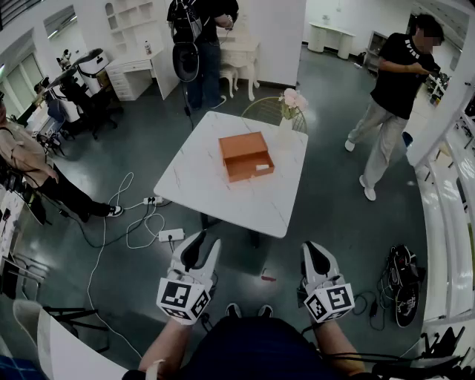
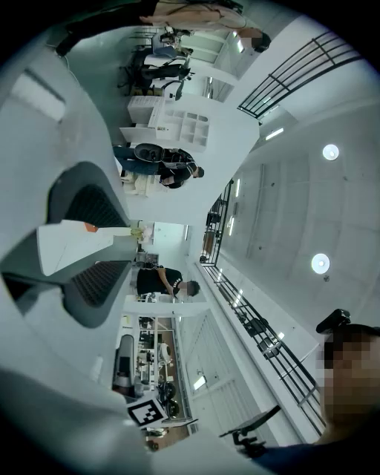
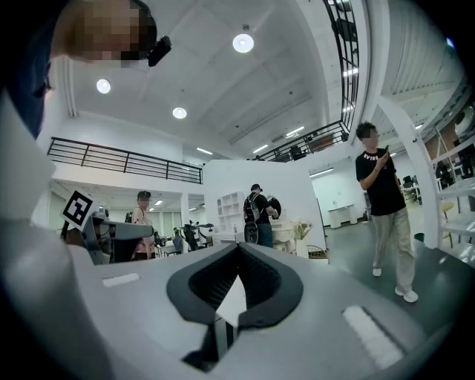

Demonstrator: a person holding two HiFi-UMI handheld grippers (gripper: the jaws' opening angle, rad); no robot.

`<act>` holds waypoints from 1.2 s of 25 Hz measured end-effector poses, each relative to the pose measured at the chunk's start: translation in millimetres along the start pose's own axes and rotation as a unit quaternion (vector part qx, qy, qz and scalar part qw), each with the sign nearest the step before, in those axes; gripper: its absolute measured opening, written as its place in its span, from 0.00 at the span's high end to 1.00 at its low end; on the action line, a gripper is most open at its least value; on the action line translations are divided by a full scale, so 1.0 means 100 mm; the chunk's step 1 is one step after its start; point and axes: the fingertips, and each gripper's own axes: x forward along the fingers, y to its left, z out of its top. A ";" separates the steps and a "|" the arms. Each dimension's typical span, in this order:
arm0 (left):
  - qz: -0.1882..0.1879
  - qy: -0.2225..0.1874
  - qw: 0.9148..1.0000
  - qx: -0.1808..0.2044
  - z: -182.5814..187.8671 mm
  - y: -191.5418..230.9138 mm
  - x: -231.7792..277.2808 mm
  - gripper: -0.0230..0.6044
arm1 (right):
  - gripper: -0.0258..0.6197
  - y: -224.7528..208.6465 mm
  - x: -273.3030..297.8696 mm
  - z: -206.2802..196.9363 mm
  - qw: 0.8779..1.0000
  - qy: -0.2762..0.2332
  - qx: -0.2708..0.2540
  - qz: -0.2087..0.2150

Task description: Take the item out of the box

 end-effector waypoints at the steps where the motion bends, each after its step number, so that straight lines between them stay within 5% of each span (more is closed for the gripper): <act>1: 0.001 0.001 1.000 0.000 -0.01 -0.01 0.01 0.72 | 0.96 -0.02 0.00 0.00 1.000 0.000 0.000 0.001; 16: 0.045 0.037 0.998 -0.012 -0.30 -0.05 0.08 0.72 | 0.96 -0.30 0.14 -0.22 0.999 0.029 0.007 0.034; 22: 0.057 0.041 0.997 -0.023 -0.37 0.31 0.25 0.72 | 0.96 -0.37 0.49 -0.30 0.999 0.040 0.006 0.031; 30: 0.027 0.032 0.999 -0.030 -0.19 1.06 0.80 0.72 | 0.96 -0.41 1.21 -0.23 0.999 0.047 -0.002 -0.015</act>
